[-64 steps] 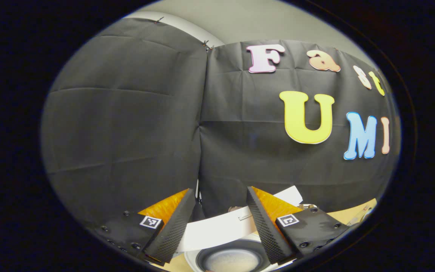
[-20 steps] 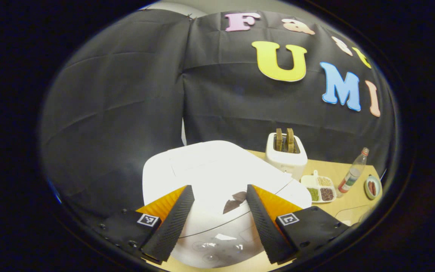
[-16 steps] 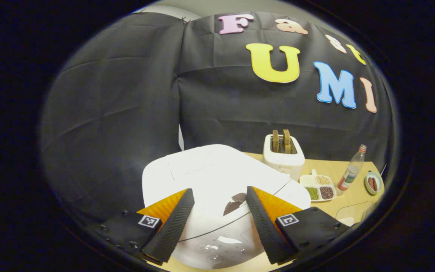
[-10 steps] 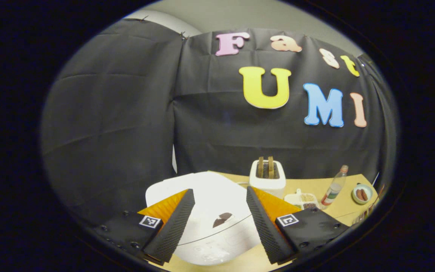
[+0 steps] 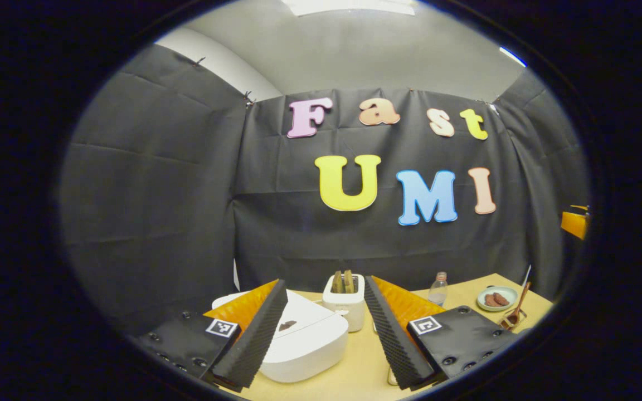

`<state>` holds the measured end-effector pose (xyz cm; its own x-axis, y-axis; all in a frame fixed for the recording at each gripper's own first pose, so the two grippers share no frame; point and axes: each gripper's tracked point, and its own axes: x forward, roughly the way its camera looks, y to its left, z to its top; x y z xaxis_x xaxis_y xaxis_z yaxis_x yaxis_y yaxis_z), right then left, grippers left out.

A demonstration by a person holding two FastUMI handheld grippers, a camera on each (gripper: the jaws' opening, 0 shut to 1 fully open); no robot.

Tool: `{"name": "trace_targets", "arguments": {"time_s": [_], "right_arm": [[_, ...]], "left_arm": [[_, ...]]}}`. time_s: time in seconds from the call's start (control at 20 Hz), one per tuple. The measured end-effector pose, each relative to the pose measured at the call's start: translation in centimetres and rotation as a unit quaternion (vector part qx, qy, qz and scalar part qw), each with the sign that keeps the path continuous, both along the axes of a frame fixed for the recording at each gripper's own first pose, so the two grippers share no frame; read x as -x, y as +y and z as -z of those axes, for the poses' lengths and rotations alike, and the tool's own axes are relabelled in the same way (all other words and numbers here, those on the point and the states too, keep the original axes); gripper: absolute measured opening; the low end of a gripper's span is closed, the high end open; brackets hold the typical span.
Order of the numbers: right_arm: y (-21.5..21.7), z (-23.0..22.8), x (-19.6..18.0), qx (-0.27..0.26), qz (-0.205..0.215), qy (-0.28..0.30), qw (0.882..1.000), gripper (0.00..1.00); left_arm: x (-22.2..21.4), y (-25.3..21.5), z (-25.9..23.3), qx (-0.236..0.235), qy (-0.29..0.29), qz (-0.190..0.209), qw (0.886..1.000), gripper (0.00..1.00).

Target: Close the left gripper, press the button to open the rice cooker; take a wooden spoon from the chopstick holder with the right hand, scoop a spoonful of rice and pour it into the rice cooker, then put the wooden spoon back into the chopstick holder.

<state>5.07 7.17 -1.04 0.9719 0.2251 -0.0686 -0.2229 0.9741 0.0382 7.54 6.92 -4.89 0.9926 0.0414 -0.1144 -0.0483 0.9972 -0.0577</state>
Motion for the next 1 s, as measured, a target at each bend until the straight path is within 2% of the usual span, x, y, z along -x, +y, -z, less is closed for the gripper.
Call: {"name": "trace_targets", "arguments": {"time_s": [0.15,0.25,0.3,0.35,0.4,0.6,0.65,1.0], "right_arm": [[1.0,0.5,0.5,-0.012,-0.010,0.006,1.000,0.97],[1.3,1.1,0.7,-0.019,-0.007,0.012,1.000,0.97],[1.5,1.2,0.9,-0.023,-0.007,0.013,1.000,0.97],[1.7,1.3,1.0,-0.026,-0.009,0.014,1.000,0.97],[2.0,1.2,1.0,-0.028,-0.010,0.014,0.999,0.97],[2.2,1.2,0.7,-0.015,-0.006,0.009,1.000,0.97],[2.4,1.1,0.7,-0.014,-0.005,0.007,1.000,0.97],[3.1,-0.2,0.9,-0.008,-0.003,-0.006,1.000,0.97]], "left_arm": [[2.2,-0.1,0.9,-0.010,0.003,-0.010,1.000,0.96],[3.4,-0.8,1.4,0.011,0.008,-0.012,1.000,0.99],[3.8,-1.0,1.4,0.016,0.008,-0.013,1.000,0.93],[4.1,-1.0,1.5,0.015,0.007,-0.014,1.000,0.96],[4.3,-0.9,1.2,0.012,0.003,-0.014,1.000,0.93],[4.7,-1.1,0.5,0.015,-0.003,-0.009,1.000,0.99],[4.6,-0.8,0.4,0.013,-0.004,-0.009,1.000,0.96],[4.6,0.0,-0.1,0.020,-0.008,-0.012,1.000,0.96]]}}
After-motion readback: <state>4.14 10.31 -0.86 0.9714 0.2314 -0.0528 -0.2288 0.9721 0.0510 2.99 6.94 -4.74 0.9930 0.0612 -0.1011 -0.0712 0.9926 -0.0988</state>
